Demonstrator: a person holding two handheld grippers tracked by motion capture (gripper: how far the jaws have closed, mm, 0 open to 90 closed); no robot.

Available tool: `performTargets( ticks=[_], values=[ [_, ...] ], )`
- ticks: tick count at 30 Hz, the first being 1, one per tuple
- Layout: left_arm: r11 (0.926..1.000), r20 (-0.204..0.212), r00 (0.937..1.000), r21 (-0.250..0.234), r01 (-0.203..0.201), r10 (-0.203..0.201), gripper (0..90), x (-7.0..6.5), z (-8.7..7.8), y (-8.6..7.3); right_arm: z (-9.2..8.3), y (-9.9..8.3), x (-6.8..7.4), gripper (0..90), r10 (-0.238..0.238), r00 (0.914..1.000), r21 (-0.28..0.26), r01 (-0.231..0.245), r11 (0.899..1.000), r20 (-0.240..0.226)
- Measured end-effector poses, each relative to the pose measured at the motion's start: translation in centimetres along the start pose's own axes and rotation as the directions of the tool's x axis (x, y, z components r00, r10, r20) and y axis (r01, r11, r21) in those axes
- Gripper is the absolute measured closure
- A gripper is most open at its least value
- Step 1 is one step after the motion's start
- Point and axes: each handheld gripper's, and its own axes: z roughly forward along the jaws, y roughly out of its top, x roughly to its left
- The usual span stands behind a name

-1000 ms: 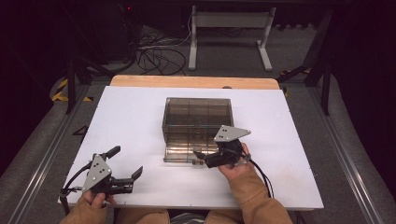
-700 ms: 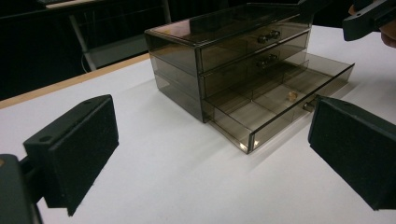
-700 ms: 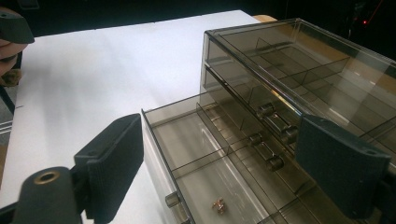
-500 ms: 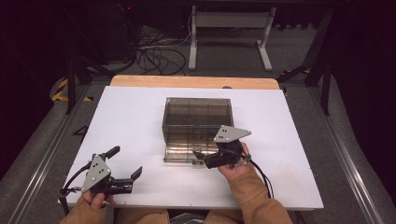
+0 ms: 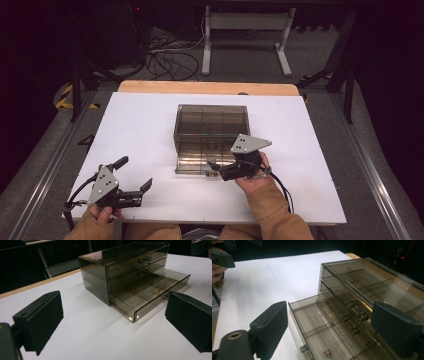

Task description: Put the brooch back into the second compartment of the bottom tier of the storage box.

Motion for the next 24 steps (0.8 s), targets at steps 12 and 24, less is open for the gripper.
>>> performTargets(
  ticks=[12, 24],
  values=[
    [1.0, -0.003, 1.0, -0.001, 0.0, 0.0, 2.6, 0.1, 0.0, 0.0, -2.6, 0.3, -0.4, 5.9, 0.009, 0.9992, -0.037, -0.008, 0.999, 0.039],
    [1.0, -0.002, 1.0, -0.005, -0.002, 0.002, 2.6, 0.1, 0.0, 0.0, -5.3, -0.8, -1.0, 3.0, 0.035, 0.9954, -0.049, -0.031, 0.998, 0.089]
  ],
)
